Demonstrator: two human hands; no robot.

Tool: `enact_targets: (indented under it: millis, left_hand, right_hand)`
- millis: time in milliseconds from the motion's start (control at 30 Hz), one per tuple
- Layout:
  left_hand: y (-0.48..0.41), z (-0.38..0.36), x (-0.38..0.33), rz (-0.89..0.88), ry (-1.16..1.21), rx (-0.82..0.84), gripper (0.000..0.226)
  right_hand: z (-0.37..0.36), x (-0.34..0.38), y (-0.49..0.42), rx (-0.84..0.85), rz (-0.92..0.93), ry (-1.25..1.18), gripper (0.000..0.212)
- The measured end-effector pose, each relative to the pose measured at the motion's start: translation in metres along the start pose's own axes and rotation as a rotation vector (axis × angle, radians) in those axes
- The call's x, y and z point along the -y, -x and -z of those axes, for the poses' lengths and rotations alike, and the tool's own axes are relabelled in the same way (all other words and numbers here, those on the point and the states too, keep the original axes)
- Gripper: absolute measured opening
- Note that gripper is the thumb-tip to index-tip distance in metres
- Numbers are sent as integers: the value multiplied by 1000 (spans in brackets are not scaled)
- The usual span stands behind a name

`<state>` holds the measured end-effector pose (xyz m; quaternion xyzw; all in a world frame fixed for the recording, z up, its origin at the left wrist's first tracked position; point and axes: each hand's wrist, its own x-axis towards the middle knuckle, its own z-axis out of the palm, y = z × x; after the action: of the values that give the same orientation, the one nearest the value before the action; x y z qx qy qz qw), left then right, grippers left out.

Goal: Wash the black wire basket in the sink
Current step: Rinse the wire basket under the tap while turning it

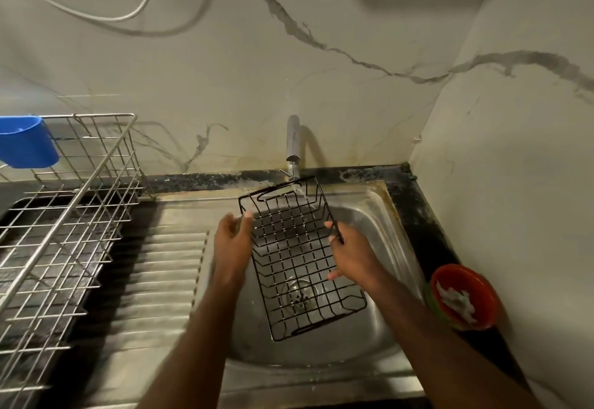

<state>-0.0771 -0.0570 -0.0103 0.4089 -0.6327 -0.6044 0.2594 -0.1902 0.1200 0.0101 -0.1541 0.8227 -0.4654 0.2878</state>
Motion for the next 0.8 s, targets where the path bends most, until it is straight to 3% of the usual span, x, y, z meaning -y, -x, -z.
enact_targets:
  millis: [100,233,600,800]
  left_hand:
    - [30,-5,23,92,101,15,62]
    - [47,-10,35,198,175,33,91]
    - [45,-3,32,199,225,6,47]
    - [44,0,33,191,212,-1,52]
  right_hand:
    - [-1,3,0,4,5,-6,39]
    - [-7,5,1,15,11,13,40]
    - [-11,6,2,21,60,90,42]
    - [-12,16,3,40,58,110,38]
